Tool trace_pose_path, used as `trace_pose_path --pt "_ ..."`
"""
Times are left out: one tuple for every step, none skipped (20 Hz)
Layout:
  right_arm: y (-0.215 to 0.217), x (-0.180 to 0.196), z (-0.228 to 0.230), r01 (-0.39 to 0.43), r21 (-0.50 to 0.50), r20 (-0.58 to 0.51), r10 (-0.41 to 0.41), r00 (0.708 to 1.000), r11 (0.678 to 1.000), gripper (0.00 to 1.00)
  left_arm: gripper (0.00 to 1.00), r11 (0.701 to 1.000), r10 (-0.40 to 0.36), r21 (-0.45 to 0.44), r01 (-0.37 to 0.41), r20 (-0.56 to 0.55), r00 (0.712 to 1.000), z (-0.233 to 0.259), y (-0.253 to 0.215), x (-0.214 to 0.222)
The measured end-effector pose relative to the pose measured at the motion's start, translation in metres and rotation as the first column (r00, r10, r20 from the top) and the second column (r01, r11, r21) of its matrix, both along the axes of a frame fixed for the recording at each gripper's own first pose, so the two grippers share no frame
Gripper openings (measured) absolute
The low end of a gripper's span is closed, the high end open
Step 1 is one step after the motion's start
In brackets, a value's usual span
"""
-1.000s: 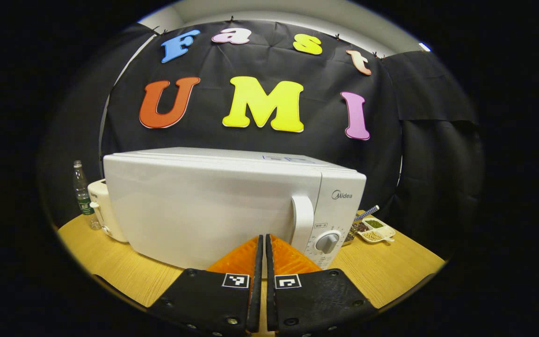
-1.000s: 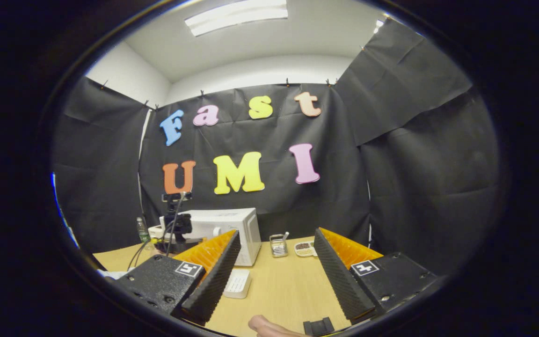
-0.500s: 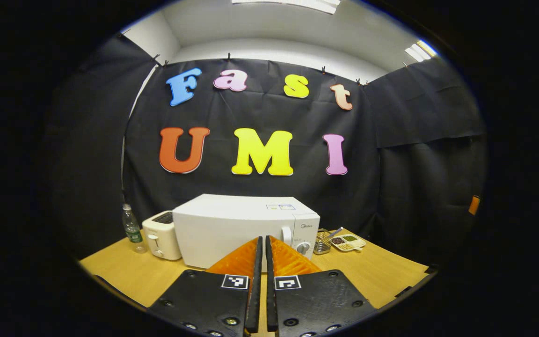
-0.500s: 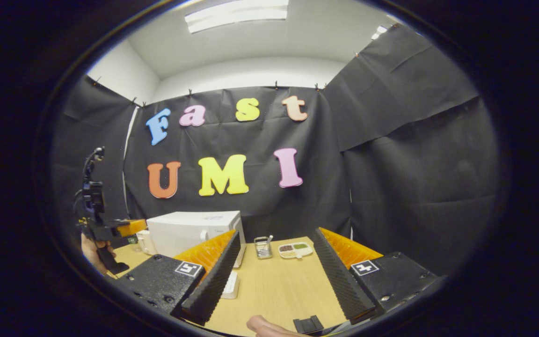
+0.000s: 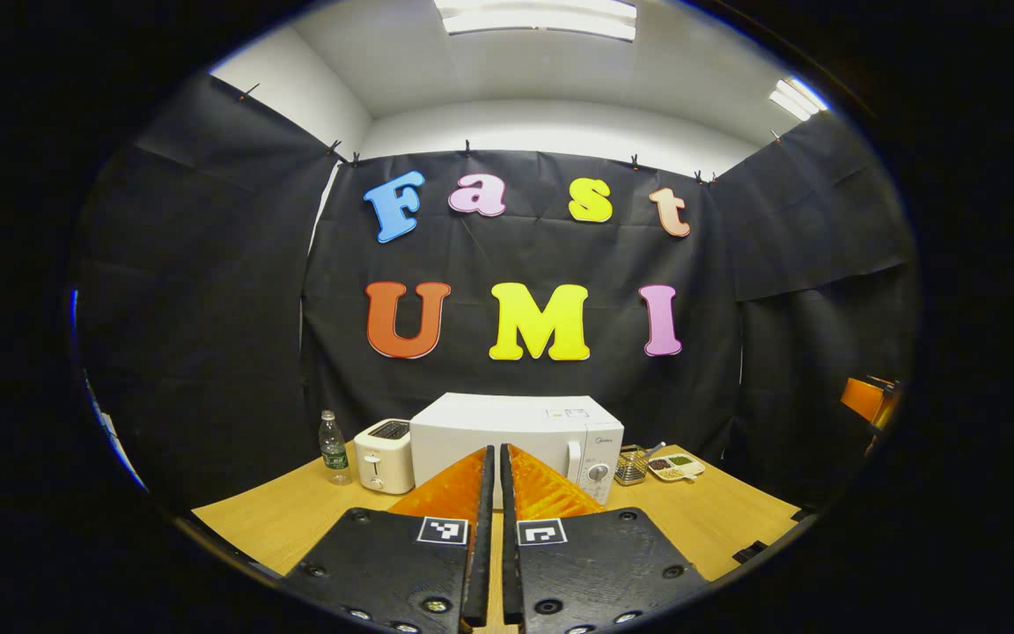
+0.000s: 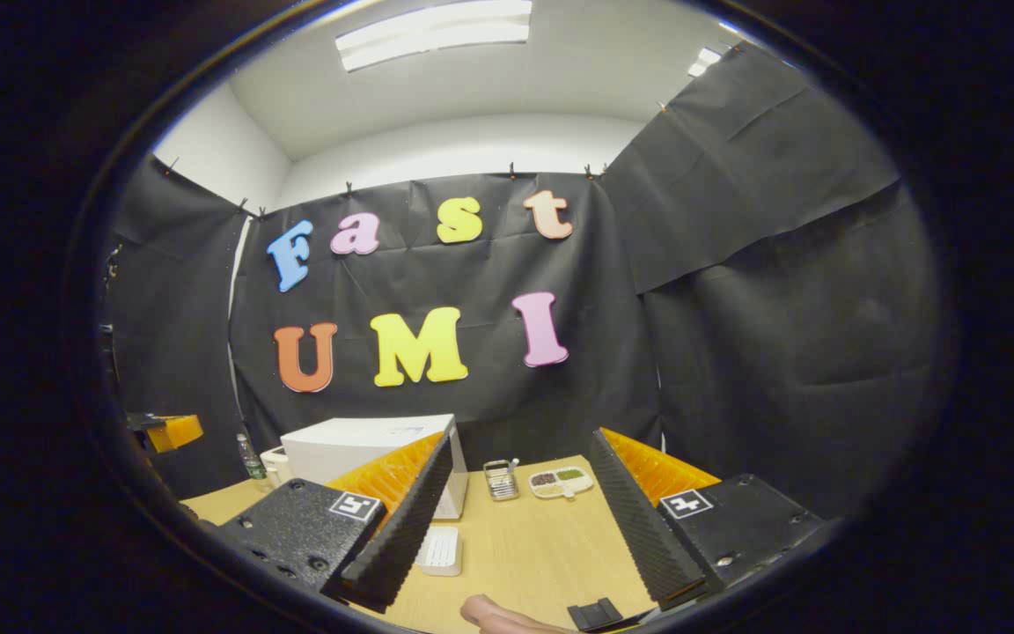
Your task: Open the microwave oven with the left hand, put the food in, and close the microwave oven.
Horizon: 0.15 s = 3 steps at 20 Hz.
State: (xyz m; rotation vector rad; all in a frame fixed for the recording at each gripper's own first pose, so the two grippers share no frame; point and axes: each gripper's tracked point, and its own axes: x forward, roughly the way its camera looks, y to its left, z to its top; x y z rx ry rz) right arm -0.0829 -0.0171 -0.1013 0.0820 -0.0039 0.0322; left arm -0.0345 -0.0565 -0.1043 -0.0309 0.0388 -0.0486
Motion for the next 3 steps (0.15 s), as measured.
trace_pose_path --pt "0.0047 -0.0005 -0.0013 -0.007 -0.001 -0.005 0.007 1.000 1.000 1.00 0.06 1.000 0.007 0.009 -0.007 0.005 1.000 0.0034 0.0021 -0.0035" --pt "0.0089 -0.0010 -0.0013 -0.016 -0.002 -0.011 0.016 1.000 1.000 1.00 0.06 1.000 0.013 0.015 -0.013 0.003 1.000 0.0028 0.0035 -0.0059" --pt "0.0132 -0.0016 -0.0014 -0.025 -0.001 -0.016 0.025 1.000 1.000 0.90 0.06 0.999 0.038 0.011 -0.038 -0.007 0.999 0.0018 0.0081 -0.0087"
